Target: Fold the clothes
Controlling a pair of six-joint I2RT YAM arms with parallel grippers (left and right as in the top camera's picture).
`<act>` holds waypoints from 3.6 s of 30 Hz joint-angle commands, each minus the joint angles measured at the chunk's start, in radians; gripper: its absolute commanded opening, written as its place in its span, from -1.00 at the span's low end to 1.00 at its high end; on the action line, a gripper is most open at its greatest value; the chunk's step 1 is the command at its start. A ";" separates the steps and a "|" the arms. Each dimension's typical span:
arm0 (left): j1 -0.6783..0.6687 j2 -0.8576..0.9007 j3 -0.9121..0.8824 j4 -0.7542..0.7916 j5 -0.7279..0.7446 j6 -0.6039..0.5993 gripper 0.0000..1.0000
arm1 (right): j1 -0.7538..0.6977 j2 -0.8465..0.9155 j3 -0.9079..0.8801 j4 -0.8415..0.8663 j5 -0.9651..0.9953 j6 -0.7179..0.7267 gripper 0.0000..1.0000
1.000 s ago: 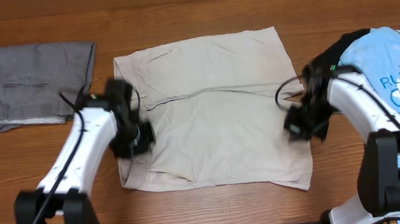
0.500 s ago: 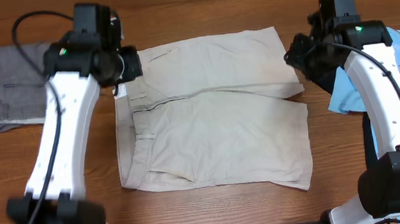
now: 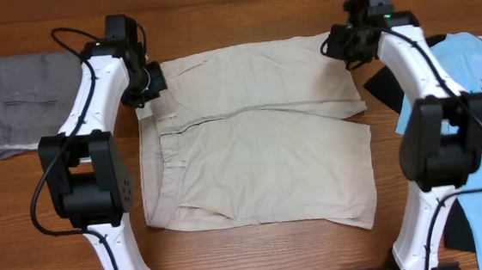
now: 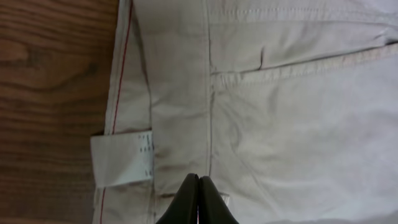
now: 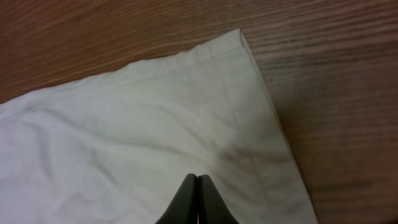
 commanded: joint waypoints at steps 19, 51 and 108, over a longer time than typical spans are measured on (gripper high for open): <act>0.002 0.295 0.034 0.160 -0.074 -0.007 -0.92 | 0.066 0.097 0.024 0.134 0.107 -0.045 -0.92; 0.000 0.399 0.077 0.499 0.013 0.027 -0.92 | 0.066 0.419 0.029 0.542 0.117 -0.038 -0.85; 0.043 -0.525 -0.609 -0.006 0.030 0.398 0.36 | -0.229 -0.210 0.298 -0.636 0.091 0.046 1.00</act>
